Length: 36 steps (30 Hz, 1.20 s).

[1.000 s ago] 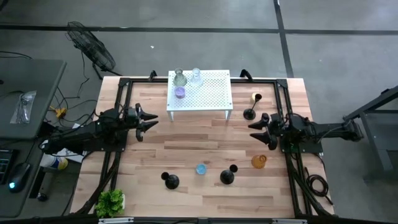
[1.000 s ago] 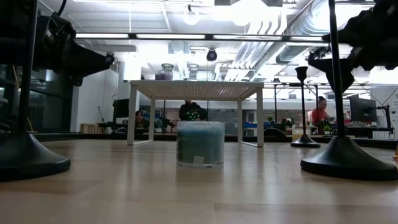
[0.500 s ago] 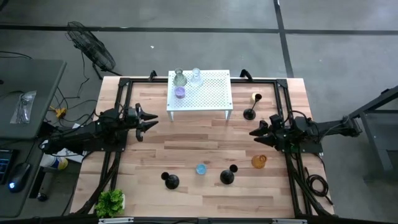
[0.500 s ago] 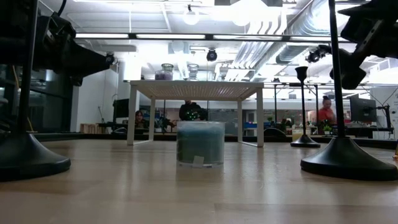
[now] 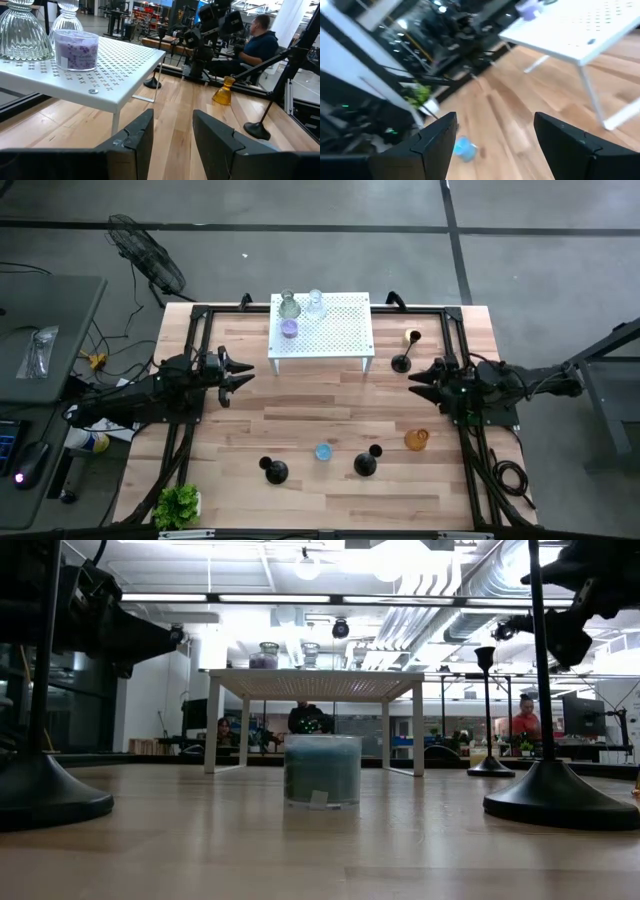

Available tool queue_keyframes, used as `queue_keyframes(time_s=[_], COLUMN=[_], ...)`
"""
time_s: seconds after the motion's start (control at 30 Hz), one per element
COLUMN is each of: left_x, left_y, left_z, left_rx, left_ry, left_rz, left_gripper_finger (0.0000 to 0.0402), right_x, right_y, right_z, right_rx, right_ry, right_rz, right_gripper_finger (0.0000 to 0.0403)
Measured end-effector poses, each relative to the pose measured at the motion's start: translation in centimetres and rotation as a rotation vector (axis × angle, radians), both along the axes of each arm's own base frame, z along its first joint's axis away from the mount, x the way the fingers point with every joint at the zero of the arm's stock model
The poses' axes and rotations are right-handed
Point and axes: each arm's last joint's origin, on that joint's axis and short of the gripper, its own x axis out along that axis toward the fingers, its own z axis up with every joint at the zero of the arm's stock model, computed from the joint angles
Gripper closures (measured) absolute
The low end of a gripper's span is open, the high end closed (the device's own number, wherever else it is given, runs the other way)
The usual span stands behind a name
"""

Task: Pick & Place candle stick holders
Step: Put the orange glass candle holder on the shelf aligned with the other glass candle holders

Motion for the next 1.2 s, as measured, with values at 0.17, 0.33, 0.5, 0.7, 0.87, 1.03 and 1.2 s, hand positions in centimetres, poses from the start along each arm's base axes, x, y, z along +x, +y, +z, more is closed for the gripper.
queue_keyframes(time_s=[0.17,0.33,0.5,0.7,0.87,1.03,1.2], left_x=[0.0,0.0,0.0,0.0,0.0,0.0,0.0], left_y=[0.0,0.0,0.0,0.0,0.0,0.0,0.0], left_z=[0.0,0.0,0.0,0.0,0.0,0.0,0.0], left_rx=[0.000,0.000,0.000,0.000,0.000,0.000,0.000], left_ry=[0.000,0.000,0.000,0.000,0.000,0.000,0.000], left_rz=[0.000,0.001,0.000,0.000,0.000,0.000,0.000], left_gripper_finger=[0.0268,0.0268,0.0268,0.0268,0.0268,0.0268,0.0268], right_x=[-0.1,-0.1,-0.1,-0.2,-0.5,-0.3,0.6], right_y=[0.5,1.6,3.0,4.4,5.2,5.5,6.0], right_z=[0.6,0.5,0.3,-0.6,-1.3,-1.8,-1.6], right_rx=[0.030,0.069,0.038,-0.039,-0.065,-0.080,-0.084], right_ry=[0.090,0.148,0.186,0.280,0.367,0.418,0.395], right_rz=[-0.014,0.075,0.210,0.341,0.403,0.404,0.459], right_gripper_finger=[0.0143,0.0143,0.0143,0.0143,0.0143,0.0143,0.0143])
